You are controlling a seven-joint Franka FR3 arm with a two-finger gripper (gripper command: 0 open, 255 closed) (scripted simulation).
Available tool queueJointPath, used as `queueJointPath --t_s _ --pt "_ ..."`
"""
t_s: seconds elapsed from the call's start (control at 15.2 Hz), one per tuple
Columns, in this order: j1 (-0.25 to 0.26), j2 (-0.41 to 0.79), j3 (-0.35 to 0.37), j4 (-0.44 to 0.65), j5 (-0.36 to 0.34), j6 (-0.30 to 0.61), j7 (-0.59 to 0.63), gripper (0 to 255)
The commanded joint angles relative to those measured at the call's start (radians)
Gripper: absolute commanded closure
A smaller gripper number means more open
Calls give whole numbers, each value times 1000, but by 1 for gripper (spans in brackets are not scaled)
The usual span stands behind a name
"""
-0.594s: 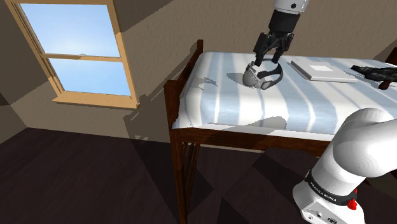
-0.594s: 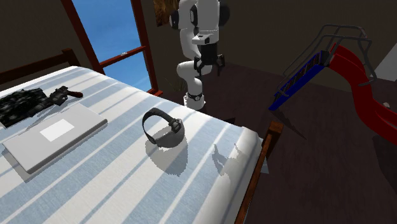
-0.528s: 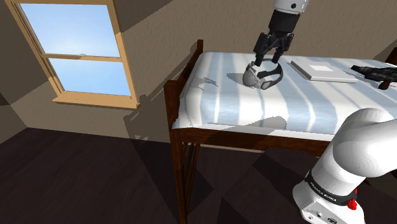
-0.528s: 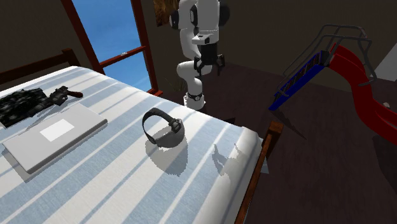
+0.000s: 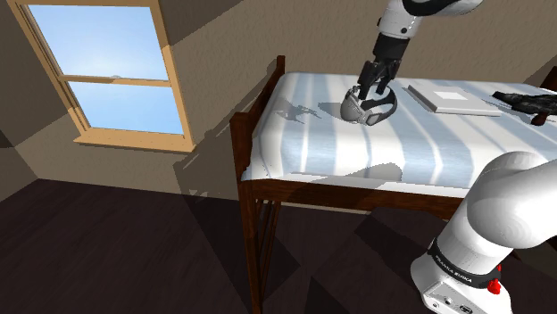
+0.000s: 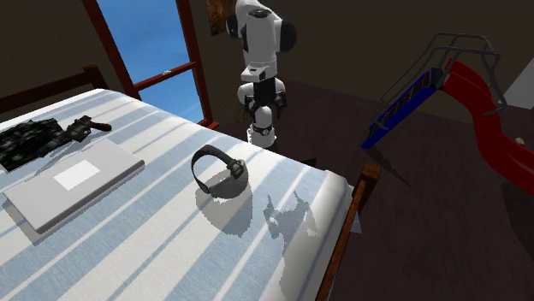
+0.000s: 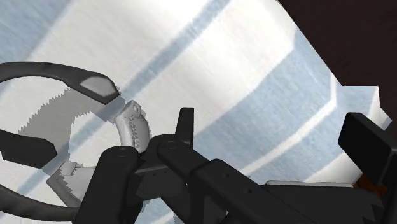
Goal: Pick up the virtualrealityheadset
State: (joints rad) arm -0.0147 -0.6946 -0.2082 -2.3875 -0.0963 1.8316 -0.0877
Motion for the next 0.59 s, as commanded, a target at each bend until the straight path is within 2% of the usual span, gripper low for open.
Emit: queueJointPath --t_s 0.0,0.26,0.53 --pt "1 40 -50 9 -20 32 -80 0" --pt "16 157 -143 50 -35 108 -226 0" --pt "41 295 -235 116 -21 176 -379 0"
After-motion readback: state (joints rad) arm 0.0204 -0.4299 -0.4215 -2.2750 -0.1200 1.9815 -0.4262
